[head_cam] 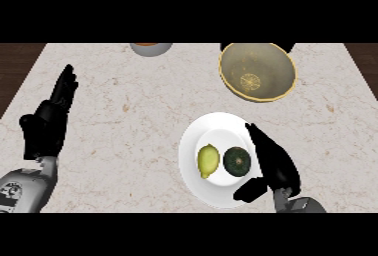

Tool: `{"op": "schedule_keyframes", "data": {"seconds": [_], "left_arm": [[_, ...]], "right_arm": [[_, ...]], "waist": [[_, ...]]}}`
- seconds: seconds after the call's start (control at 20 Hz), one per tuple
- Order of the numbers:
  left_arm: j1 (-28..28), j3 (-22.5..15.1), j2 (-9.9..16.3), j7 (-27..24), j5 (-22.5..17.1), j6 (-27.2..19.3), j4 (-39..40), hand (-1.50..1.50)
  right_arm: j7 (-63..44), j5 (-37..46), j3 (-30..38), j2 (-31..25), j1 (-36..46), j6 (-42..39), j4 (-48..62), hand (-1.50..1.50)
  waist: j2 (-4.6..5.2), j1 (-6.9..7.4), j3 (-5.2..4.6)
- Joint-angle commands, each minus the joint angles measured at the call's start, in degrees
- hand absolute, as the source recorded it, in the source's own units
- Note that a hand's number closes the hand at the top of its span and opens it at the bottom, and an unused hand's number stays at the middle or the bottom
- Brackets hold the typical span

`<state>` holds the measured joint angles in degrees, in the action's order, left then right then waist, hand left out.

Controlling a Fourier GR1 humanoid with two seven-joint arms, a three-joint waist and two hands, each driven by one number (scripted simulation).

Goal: Pick the squash from the plate and place it in the bowl

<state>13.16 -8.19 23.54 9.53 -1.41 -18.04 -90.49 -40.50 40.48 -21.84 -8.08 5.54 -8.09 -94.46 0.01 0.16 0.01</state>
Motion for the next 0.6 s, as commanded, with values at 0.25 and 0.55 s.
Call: {"op": "schedule_keyframes", "data": {"seconds": [0.25, 0.55], "left_arm": [[2.6, 4.4, -2.9, 0.4, 3.5, 4.2, 3.2, 0.00], [2.2, 4.7, -7.7, -0.6, 8.0, 3.8, 3.8, 0.00]], "right_arm": [[5.2, 3.8, 1.4, 6.3, 4.6, 4.0, 13.7, -1.50], [11.6, 4.7, 4.3, 6.8, 5.2, 6.3, 19.8, -1.50]], "waist": [[0.06, -0.10, 0.00], [0.05, -0.19, 0.00]]}}
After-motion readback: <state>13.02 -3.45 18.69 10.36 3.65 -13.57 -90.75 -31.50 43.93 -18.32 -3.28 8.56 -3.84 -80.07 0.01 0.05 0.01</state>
